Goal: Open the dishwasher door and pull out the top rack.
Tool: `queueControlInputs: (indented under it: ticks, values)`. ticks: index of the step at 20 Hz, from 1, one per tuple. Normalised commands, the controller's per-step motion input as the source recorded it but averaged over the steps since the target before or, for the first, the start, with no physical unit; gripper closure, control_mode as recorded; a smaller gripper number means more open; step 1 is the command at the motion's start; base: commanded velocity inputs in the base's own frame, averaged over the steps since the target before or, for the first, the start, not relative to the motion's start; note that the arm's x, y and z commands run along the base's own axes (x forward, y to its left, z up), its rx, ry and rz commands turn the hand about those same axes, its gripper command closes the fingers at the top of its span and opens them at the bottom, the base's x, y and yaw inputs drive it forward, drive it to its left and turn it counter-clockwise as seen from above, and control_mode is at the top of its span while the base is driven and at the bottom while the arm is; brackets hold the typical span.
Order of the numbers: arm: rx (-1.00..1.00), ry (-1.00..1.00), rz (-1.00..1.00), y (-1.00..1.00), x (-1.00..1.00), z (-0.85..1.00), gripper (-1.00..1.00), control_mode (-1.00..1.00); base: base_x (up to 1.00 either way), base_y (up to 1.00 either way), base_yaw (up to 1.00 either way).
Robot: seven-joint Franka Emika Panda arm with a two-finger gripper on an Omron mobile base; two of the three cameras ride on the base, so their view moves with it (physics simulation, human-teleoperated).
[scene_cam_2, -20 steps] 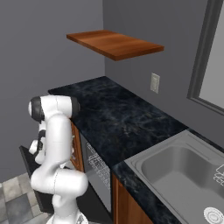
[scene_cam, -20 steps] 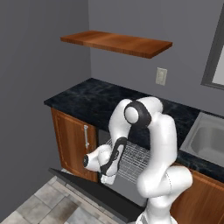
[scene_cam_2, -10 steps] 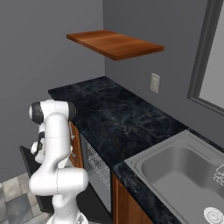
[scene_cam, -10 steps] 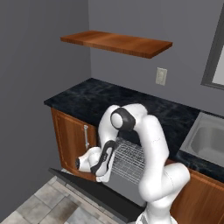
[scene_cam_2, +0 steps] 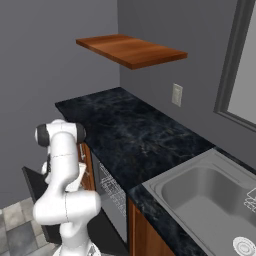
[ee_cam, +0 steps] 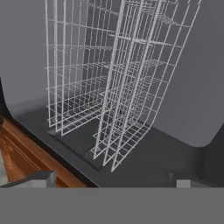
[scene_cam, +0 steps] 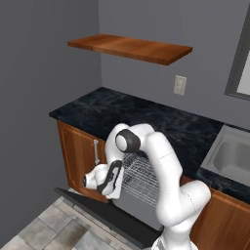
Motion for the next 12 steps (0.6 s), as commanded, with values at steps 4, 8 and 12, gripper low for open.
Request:
queueControlInputs:
  ticks: [4, 8, 12]
  values:
    - [-0.05, 0.0, 0.0, 0.0, 0.41, -0.28, -1.0, -1.0, 0.0, 0.0, 0.0]
    - [-0.04, 0.0, 0.0, 0.0, 0.55, -0.15, -1.0, -1.0, 0.0, 0.0, 0.0]
    - [-0.03, 0.0, 0.0, 0.0, 0.53, -0.15, -1.0, -1.0, 0.0, 0.0, 0.0]
